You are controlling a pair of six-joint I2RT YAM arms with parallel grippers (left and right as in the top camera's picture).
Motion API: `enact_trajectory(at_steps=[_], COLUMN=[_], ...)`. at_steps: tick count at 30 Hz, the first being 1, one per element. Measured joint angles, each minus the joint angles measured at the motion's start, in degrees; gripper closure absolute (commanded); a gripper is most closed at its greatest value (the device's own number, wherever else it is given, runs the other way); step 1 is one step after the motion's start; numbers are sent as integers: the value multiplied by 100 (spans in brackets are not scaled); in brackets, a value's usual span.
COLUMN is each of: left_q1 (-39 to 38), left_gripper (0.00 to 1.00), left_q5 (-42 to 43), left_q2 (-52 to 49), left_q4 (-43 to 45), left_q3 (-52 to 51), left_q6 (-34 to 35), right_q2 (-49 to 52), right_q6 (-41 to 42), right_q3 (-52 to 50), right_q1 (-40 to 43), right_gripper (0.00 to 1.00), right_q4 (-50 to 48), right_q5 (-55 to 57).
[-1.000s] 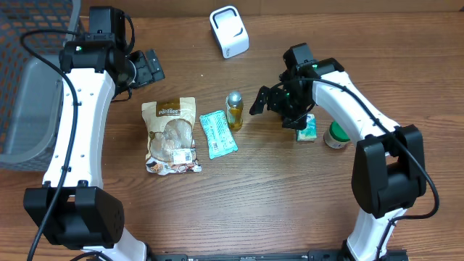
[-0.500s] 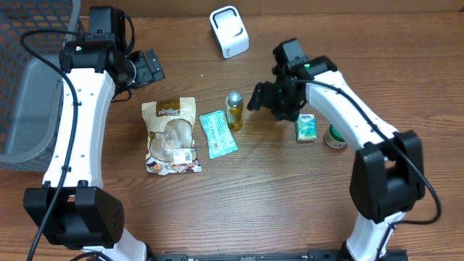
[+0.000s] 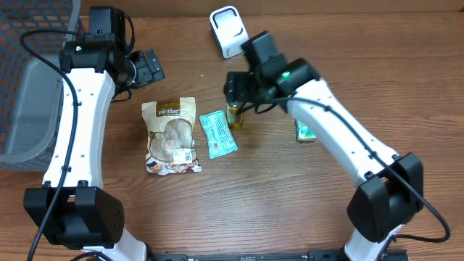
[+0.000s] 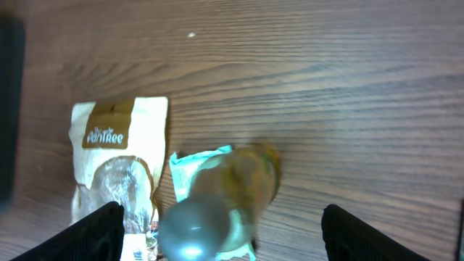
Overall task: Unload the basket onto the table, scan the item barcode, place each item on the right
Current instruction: 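Move the right gripper left over the yellow Vim bottle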
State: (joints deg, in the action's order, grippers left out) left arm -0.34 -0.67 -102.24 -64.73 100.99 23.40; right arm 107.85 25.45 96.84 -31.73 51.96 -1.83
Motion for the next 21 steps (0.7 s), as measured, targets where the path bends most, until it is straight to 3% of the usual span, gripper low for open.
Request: enact_trajectory(at_steps=[6, 15, 21], left_q1=[0, 0, 0], left_gripper=[0, 0, 0], left_q5=[0, 2, 2], left_q2=[0, 0, 0], left_q4=[0, 0, 0], left_q3=[0, 0, 0], left_q6=[0, 0, 0], right_q2=[0, 179, 688], right_q6=[-219, -299, -302], right_q3=[2, 0, 2], right_q1=[-529, -586, -586], right_gripper=[9, 9, 18], right_q4=[-11, -13, -111], right_q5=[824, 1169, 1165])
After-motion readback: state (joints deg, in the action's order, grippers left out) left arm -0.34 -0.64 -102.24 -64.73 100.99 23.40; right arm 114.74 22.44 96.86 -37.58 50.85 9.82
